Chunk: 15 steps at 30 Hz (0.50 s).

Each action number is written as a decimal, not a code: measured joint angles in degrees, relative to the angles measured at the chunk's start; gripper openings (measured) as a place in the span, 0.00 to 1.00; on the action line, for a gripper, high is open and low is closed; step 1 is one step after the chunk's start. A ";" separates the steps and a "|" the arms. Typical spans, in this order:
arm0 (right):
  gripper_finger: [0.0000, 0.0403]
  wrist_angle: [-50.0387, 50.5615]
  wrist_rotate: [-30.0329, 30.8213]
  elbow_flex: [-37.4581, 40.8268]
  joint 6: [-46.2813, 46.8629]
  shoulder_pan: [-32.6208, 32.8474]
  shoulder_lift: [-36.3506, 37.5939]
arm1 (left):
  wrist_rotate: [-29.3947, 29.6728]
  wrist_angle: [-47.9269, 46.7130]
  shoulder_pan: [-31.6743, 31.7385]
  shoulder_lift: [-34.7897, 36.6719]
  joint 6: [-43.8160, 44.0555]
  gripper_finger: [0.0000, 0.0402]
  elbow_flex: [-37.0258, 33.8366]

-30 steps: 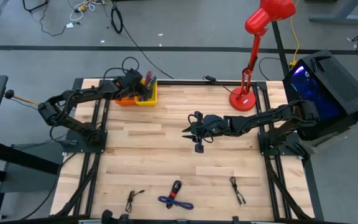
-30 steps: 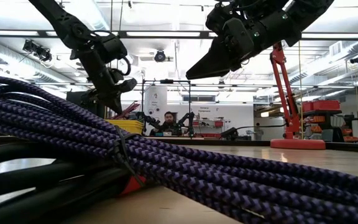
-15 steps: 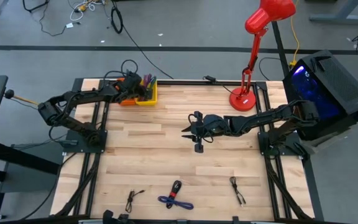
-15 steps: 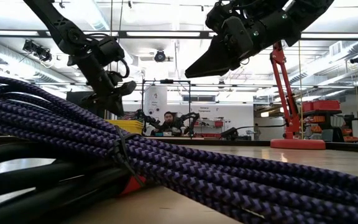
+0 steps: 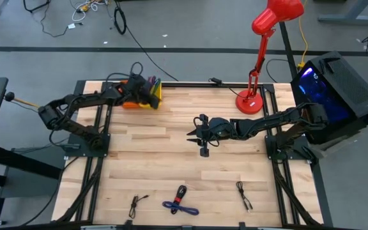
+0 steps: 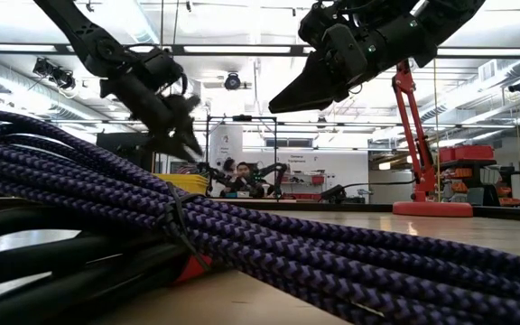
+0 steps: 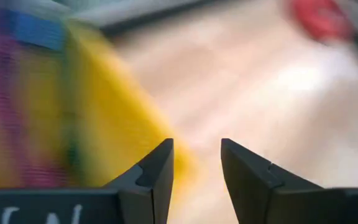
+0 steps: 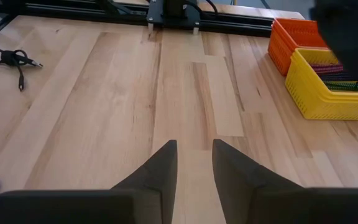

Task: Pick & Place USB Port
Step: Put the black and blue USB cable into the yellow bin

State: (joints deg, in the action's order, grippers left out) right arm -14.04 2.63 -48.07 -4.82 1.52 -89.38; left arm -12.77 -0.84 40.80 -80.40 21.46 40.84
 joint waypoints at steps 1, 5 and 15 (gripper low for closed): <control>0.25 0.00 0.08 0.00 0.00 -0.02 0.00 | -4.78 0.09 -0.70 0.39 -0.19 0.36 0.00; 0.25 0.00 2.82 0.00 1.34 -0.03 0.00 | -16.19 -1.24 -5.55 3.85 -2.97 0.35 0.00; 0.25 -0.33 4.41 0.00 3.12 -0.37 0.00 | -3.19 -17.88 -27.64 17.30 -4.84 0.32 0.02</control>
State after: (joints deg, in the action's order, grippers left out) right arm -14.38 7.05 -48.07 -1.70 1.15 -89.39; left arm -15.96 -18.72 13.16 -63.10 16.62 40.86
